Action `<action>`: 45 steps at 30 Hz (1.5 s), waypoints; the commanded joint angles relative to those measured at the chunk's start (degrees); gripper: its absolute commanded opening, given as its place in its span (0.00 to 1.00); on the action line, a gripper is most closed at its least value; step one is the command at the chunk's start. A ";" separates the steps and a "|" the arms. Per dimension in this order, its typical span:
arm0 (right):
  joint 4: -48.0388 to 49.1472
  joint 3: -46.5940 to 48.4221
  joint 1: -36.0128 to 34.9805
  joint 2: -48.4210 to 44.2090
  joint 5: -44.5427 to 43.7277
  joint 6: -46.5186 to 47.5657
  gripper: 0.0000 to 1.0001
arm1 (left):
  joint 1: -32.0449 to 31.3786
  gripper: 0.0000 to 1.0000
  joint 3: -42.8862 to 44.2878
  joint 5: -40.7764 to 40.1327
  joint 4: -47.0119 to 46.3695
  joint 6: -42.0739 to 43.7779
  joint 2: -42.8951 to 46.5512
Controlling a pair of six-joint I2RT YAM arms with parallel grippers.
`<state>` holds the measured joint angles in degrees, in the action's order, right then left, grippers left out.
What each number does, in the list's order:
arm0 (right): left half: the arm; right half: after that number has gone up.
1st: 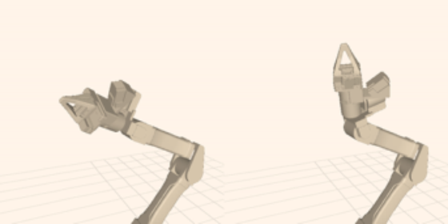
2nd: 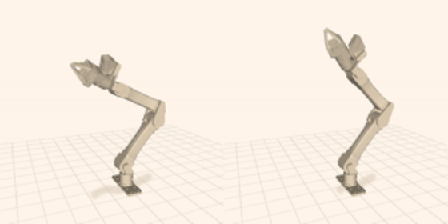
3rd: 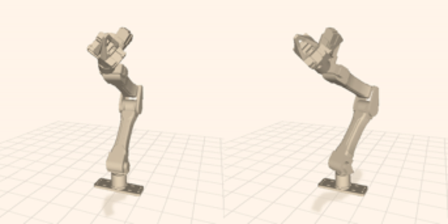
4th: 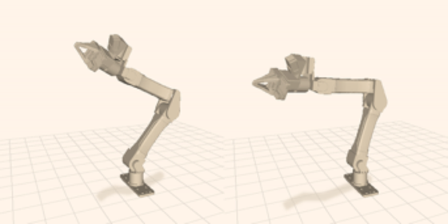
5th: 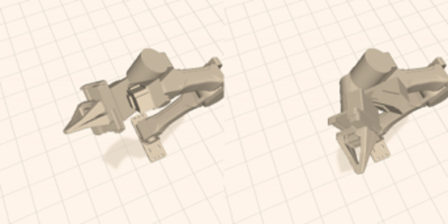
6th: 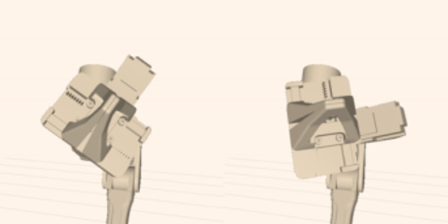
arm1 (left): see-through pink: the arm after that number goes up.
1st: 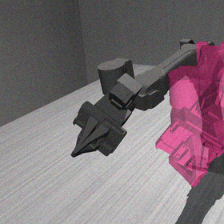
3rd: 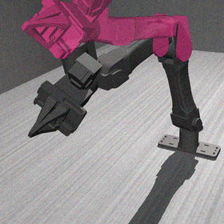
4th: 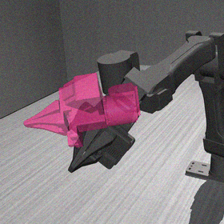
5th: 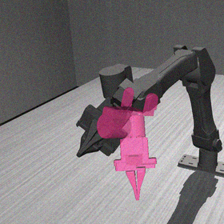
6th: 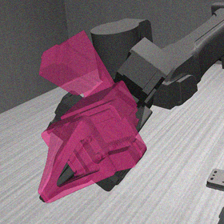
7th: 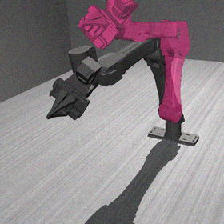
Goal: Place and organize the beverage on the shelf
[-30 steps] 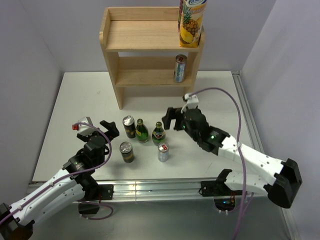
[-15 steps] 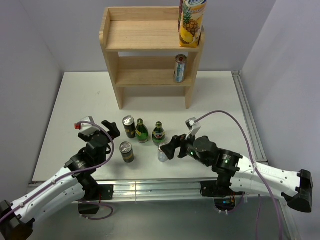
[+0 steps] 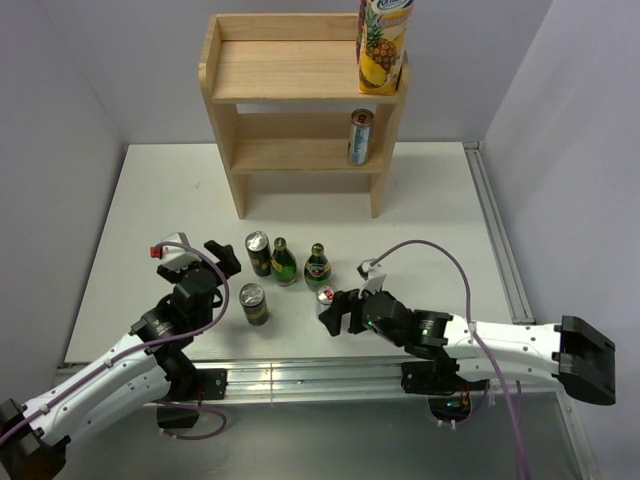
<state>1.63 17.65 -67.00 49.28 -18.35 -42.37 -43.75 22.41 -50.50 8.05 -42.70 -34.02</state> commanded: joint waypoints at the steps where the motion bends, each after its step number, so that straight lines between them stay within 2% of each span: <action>1: 10.22 -1.12 -0.41 4.84 -3.53 -0.87 1.00 | -0.20 0.98 0.17 -0.74 -1.37 -0.11 -0.61; 5: 18.48 -1.92 -1.02 9.15 -6.68 -0.43 1.00 | -0.20 0.98 0.09 -0.83 -1.64 0.07 -0.43; 12: 25.34 -2.36 -3.92 15.23 -16.26 -0.26 1.00 | -0.20 0.98 0.09 -1.00 -1.81 0.16 -0.43; 19: 31.85 -1.13 -8.05 27.16 -26.90 -0.96 0.99 | -0.20 0.98 0.09 -0.83 -1.99 -0.02 -1.66; 24: 34.58 -0.25 -9.28 32.37 -30.77 -2.36 0.93 | -0.20 0.98 0.17 -1.00 -1.55 -0.11 -1.14; 27: 35.81 -0.51 -9.99 33.95 -33.59 -3.24 0.81 | -0.20 0.98 0.17 -1.09 -1.38 0.16 -0.87; 28: 35.29 -0.42 -10.25 34.39 -34.64 -4.03 0.68 | -0.20 0.98 0.09 -1.18 -1.29 0.07 -0.87; 31: 34.06 0.28 -10.87 35.10 -37.63 -4.74 0.48 | -0.20 0.98 0.17 -1.01 -1.37 0.07 -0.96; 34: 30.47 1.68 -10.96 34.93 -38.60 -5.09 0.37 | -0.20 0.98 0.26 -1.09 -1.20 -0.11 -1.22; 39: 21.24 4.58 -12.01 31.50 -41.67 -8.07 0.31 | -0.29 0.98 0.17 -1.27 -1.02 -0.28 -0.87; 41: 15.18 5.64 -12.62 29.13 -42.82 -9.22 0.25 | -0.29 0.98 0.17 -1.27 -0.94 -0.19 -0.70; 42: 12.81 6.95 -12.80 28.25 -44.22 -10.96 0.20 | -0.29 0.98 0.17 -1.27 -0.85 -0.28 -0.61; 43: 7.48 7.57 -13.24 26.33 -45.01 -12.20 0.04 | -0.20 0.98 0.17 -1.27 -0.67 -0.28 -0.61; 45: 2.35 9.41 -13.68 24.47 -46.25 -15.10 0.03 | -0.29 0.98 0.17 -1.27 -0.58 -0.37 -0.52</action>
<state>12.12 22.63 -79.81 77.73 -55.90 -51.46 -43.77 22.41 -50.89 8.03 -42.72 -35.20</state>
